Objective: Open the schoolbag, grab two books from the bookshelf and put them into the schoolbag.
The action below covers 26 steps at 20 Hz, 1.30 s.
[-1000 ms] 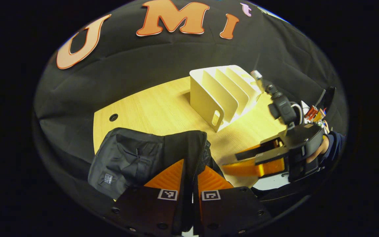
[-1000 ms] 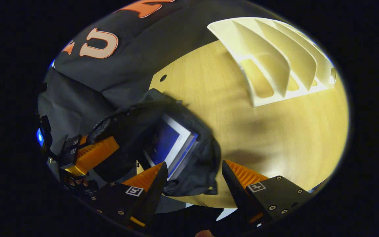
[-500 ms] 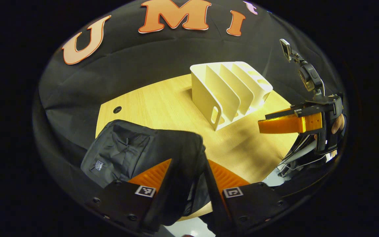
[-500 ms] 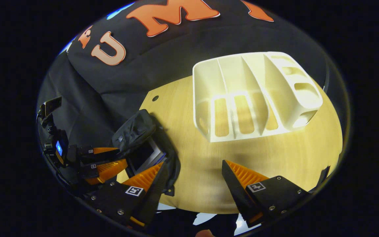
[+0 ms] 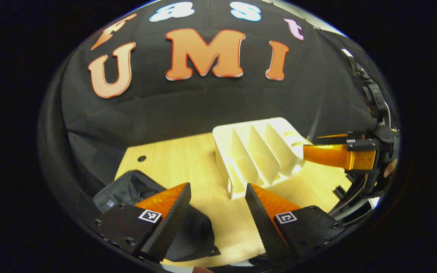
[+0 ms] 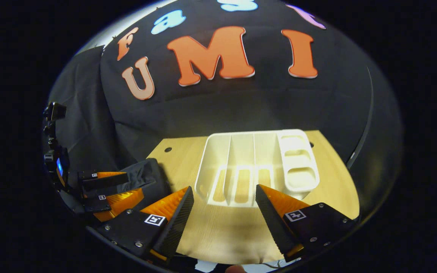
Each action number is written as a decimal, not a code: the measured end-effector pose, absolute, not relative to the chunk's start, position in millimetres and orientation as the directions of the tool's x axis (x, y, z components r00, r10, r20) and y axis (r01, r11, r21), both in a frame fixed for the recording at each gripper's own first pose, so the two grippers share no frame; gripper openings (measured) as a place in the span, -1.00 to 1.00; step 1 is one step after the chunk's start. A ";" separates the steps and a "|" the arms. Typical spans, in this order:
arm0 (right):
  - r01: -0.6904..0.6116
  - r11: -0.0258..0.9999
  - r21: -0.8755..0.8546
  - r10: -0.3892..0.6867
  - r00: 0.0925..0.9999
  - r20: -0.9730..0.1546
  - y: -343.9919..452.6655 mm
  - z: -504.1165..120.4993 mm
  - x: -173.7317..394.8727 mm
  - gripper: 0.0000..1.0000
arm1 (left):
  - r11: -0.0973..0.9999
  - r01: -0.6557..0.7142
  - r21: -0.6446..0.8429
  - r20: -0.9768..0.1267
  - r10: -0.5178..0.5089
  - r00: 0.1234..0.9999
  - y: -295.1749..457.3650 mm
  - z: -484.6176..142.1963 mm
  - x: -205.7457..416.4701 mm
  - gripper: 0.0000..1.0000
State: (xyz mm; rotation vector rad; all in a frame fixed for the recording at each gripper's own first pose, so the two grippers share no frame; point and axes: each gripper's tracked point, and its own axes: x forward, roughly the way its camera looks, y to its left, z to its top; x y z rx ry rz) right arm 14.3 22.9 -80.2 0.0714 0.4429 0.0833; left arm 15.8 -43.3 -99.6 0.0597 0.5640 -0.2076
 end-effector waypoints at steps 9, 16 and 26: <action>-0.089 0.996 0.013 0.090 0.989 -0.115 -12.0 13.3 7.4 0.95 | 0.996 0.089 -0.014 -0.200 -0.090 0.976 -102.4 12.1 40.2 0.92; -0.119 0.990 0.072 0.128 0.984 -0.127 -6.8 -0.3 6.0 0.95 | 1.000 0.012 -0.020 -0.130 -0.014 0.991 -101.8 14.3 38.6 0.92; -0.022 0.998 0.053 0.028 0.993 -0.110 -9.9 -3.1 1.6 0.94 | 0.999 0.017 -0.032 -0.085 -0.019 0.996 -90.1 9.7 46.2 0.93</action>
